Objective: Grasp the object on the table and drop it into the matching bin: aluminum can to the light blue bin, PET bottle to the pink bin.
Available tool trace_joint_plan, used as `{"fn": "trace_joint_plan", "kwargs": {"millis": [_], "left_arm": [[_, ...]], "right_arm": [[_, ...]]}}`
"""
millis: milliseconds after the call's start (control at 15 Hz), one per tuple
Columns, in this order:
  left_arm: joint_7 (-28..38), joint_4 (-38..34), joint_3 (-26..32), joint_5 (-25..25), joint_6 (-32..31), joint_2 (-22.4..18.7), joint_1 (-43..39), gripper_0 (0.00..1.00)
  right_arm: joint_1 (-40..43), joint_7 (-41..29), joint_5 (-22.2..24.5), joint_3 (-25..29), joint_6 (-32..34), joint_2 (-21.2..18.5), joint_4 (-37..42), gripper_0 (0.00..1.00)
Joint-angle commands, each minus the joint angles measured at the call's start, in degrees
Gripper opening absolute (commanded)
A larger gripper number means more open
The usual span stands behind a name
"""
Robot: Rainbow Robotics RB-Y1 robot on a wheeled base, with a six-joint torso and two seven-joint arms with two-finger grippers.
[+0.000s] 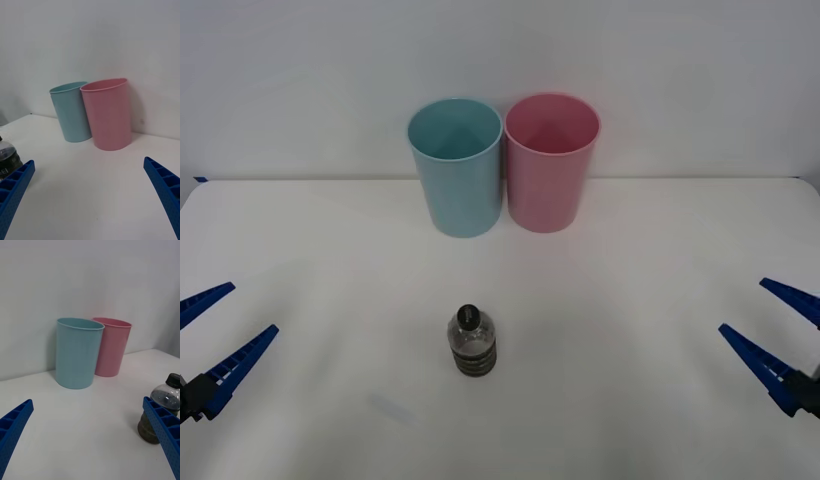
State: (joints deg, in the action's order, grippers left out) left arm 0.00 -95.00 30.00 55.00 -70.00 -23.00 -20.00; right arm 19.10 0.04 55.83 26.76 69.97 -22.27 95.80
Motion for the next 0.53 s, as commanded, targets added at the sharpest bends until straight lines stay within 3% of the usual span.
{"fn": "trace_joint_plan", "kwargs": {"millis": [67, 533], "left_arm": [[0.00, 0.00, 0.00, 0.00, 0.00, 0.00, 0.00, 1.00], [0.00, 0.00, 0.00, 0.00, 0.00, 0.00, 0.00, 1.00]], "right_arm": [[-1.17, 0.75, 1.39, -3.20, 0.52, -1.02, -0.17, 1.00], [-4.07, 3.91, 2.09, -13.13, -1.24, -4.89, -1.14, 1.00]]}}
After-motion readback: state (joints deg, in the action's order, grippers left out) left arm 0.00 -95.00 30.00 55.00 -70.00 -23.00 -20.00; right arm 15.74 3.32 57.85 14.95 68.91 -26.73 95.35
